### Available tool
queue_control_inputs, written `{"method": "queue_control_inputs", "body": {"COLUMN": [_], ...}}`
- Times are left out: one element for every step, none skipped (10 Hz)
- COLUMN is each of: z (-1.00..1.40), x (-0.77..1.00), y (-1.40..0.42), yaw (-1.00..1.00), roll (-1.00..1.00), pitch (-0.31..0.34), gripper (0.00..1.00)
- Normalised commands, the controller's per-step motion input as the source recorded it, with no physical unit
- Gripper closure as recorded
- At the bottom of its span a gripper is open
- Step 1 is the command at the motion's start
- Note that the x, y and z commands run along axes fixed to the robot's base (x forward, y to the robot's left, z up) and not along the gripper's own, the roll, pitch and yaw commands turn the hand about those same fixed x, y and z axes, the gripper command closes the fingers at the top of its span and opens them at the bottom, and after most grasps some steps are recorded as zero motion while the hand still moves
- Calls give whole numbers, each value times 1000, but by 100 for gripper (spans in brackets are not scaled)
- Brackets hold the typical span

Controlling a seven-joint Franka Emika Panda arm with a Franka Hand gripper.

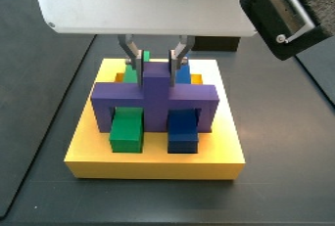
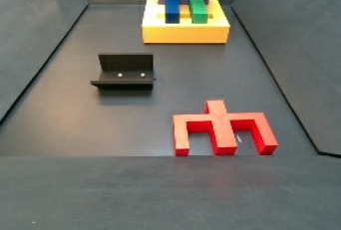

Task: Pick up the purple object. Move up. Move to above the board. Insert the purple object.
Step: Insert the purple object.

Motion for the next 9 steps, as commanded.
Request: {"method": "queue_control_inputs", "body": {"z": [-214, -211, -271, -269, -197, -177, -189, 0, 46], "x": [0, 0, 0, 0, 86, 123, 60, 154, 26], "y": [-69, -129, -83, -77, -134, -114, -83, -220, -74], "yaw": [137, 220, 231, 277, 317, 300, 266, 254, 66], "roll": [-130, 0, 37, 40, 56, 51, 29, 114, 129], "pitch": [-27, -41, -34, -20, 0, 0, 0, 3, 46], "gripper": [100, 100, 100, 100, 100, 100, 100, 100, 100]}}
